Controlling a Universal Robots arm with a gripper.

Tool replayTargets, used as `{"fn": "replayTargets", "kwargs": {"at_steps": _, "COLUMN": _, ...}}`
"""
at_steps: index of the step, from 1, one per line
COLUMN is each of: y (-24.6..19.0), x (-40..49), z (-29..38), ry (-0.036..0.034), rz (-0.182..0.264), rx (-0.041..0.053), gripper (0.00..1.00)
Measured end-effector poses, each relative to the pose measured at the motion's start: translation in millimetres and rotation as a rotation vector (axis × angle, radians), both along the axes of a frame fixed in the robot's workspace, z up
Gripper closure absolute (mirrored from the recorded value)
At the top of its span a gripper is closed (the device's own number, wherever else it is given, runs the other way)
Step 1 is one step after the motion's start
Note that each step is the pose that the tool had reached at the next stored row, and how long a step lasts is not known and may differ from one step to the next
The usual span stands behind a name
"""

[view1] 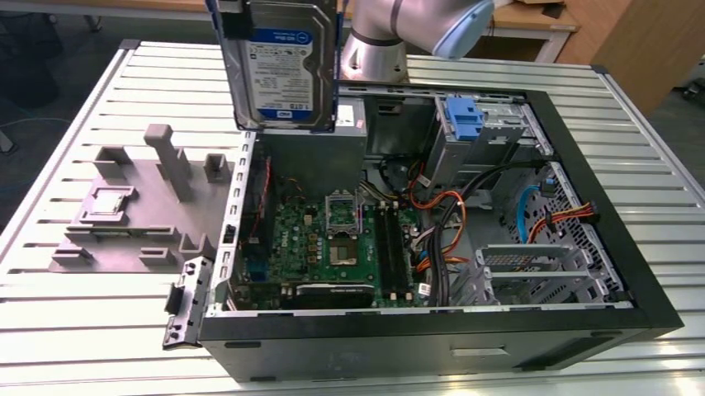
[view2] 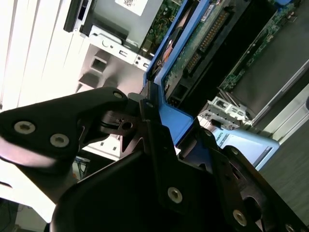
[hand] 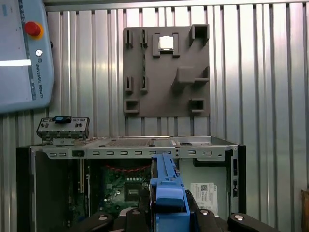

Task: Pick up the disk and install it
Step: 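Pick up the disk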

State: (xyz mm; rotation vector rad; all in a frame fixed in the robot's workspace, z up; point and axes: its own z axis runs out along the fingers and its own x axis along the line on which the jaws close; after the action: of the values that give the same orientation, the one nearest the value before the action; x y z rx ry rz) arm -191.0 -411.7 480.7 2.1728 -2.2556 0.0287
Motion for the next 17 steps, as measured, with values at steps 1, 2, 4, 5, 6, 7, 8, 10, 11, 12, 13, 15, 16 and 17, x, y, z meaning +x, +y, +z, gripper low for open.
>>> {"fn": "replayTargets", "kwargs": {"at_steps": 1, "y": 0.0, "x": 2.2, "z": -0.1, "ry": -0.0001, "rz": 0.000, "rx": 0.0000, "gripper": 0.63}}
{"fn": "replayTargets", "kwargs": {"at_steps": 2, "y": 0.0, "x": 3.3, "z": -0.1, "ry": 0.0001, "rz": 0.000, "rx": -0.0009, "gripper": 0.63}}
{"fn": "replayTargets", "kwargs": {"at_steps": 4, "y": 0.0, "x": 3.9, "z": -0.2, "ry": 0.0000, "rz": 0.000, "rx": -0.0034, "gripper": 0.63}}
{"fn": "replayTargets", "kwargs": {"at_steps": 5, "y": -0.1, "x": 4.5, "z": -0.2, "ry": 0.0000, "rz": 0.000, "rx": -0.0039, "gripper": 0.63}}
{"fn": "replayTargets", "kwargs": {"at_steps": 6, "y": -0.1, "x": 5.1, "z": -0.2, "ry": 0.0000, "rz": 0.000, "rx": -0.0047, "gripper": 0.63}}
{"fn": "replayTargets", "kwargs": {"at_steps": 7, "y": -0.1, "x": 6.1, "z": -0.2, "ry": 0.0001, "rz": 0.000, "rx": -0.0056, "gripper": 0.63}}
{"fn": "replayTargets", "kwargs": {"at_steps": 8, "y": -0.1, "x": 7.9, "z": -0.2, "ry": 0.0000, "rz": 0.000, "rx": -0.0062, "gripper": 0.63}}
{"fn": "replayTargets", "kwargs": {"at_steps": 10, "y": -0.1, "x": 13.1, "z": -0.3, "ry": 0.0001, "rz": 0.000, "rx": -0.0072, "gripper": 0.63}}
{"fn": "replayTargets", "kwargs": {"at_steps": 11, "y": -0.1, "x": 15.9, "z": -0.3, "ry": 0.0000, "rz": 0.000, "rx": -0.0073, "gripper": 0.63}}
{"fn": "replayTargets", "kwargs": {"at_steps": 12, "y": -0.1, "x": 18.9, "z": -0.4, "ry": 0.0001, "rz": 0.000, "rx": -0.0074, "gripper": 0.63}}
{"fn": "replayTargets", "kwargs": {"at_steps": 13, "y": -0.1, "x": 22.0, "z": -0.6, "ry": 0.0000, "rz": 0.000, "rx": -0.0073, "gripper": 0.63}}
{"fn": "replayTargets", "kwargs": {"at_steps": 15, "y": -0.2, "x": 27.4, "z": -0.7, "ry": 0.0000, "rz": 0.000, "rx": -0.0073, "gripper": 0.63}}
{"fn": "replayTargets", "kwargs": {"at_steps": 16, "y": -0.2, "x": 29.8, "z": -0.6, "ry": 0.0000, "rz": -0.001, "rx": -0.0074, "gripper": 0.63}}
{"fn": "replayTargets", "kwargs": {"at_steps": 17, "y": -0.2, "x": 31.6, "z": -0.6, "ry": 0.0000, "rz": -0.001, "rx": -0.0074, "gripper": 0.63}}
